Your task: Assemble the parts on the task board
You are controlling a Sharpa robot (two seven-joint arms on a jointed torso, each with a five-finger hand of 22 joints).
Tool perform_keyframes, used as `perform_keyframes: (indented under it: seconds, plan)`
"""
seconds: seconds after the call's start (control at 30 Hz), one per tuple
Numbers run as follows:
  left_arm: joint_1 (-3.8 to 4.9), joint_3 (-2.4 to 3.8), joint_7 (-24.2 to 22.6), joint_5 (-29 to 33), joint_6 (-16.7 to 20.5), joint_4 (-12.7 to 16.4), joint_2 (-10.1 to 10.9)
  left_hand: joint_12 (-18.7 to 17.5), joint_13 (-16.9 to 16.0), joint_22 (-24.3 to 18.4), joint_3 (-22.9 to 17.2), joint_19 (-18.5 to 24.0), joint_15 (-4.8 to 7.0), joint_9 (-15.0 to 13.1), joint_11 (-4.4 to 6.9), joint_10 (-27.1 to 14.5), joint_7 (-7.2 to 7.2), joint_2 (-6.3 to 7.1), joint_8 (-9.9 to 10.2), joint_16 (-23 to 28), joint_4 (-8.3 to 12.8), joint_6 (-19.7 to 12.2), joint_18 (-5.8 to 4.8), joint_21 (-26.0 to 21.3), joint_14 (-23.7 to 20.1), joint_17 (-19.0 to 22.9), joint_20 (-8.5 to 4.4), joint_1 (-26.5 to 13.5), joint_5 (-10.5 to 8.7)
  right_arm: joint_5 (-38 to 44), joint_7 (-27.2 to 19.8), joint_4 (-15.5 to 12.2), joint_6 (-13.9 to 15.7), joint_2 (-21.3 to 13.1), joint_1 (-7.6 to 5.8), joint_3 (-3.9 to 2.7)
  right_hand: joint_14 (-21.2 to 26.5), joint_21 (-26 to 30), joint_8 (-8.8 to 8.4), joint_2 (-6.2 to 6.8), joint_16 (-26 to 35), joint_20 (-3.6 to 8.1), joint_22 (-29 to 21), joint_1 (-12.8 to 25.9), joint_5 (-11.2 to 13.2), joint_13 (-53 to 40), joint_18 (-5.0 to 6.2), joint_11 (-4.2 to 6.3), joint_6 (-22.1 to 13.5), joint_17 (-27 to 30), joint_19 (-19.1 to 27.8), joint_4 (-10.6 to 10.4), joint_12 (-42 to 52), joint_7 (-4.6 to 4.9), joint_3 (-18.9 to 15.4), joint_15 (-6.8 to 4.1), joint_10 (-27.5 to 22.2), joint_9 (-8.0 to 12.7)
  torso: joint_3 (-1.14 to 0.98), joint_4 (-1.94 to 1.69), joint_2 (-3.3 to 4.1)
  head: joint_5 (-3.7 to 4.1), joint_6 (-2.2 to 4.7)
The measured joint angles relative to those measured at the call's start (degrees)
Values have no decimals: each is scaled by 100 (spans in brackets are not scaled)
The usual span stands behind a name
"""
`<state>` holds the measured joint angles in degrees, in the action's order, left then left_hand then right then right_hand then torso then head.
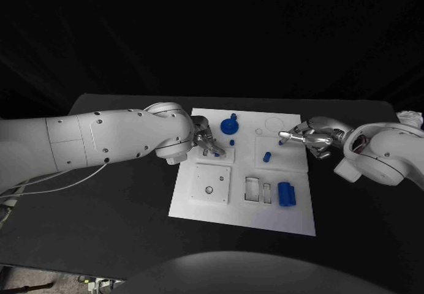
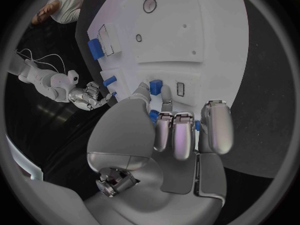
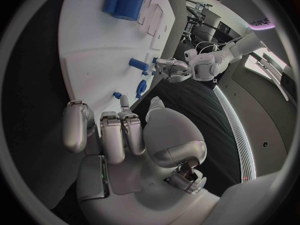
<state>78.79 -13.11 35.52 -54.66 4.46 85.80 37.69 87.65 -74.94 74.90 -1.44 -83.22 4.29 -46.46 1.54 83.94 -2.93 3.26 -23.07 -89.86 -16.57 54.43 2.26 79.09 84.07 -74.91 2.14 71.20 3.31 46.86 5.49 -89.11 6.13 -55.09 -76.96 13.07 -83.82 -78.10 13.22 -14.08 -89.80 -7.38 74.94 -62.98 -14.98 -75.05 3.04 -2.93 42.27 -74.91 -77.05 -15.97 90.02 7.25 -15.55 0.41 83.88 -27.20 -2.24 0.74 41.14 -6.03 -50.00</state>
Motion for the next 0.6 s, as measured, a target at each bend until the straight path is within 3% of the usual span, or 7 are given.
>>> perform_keyframes:
  seconds: [0.6]
  plan:
    - [0, 1, -4, -11, 179, 24, 53, 0, 1, 0, 252, 0, 0, -44, 0, 0, -12, 74, -79, 0, -15, -72, 0, 0, 0, 0, 0, -315, -21, -2, -1, 3, -6, 2, 2, 0, 0, 0, 0, 0, 0, 0, -1, 0, 0, -2, 0, 0, 0, -4, 0, 0, 5, 0, 0, 0, 0, 1, -1, -2, 0, -10, 0]
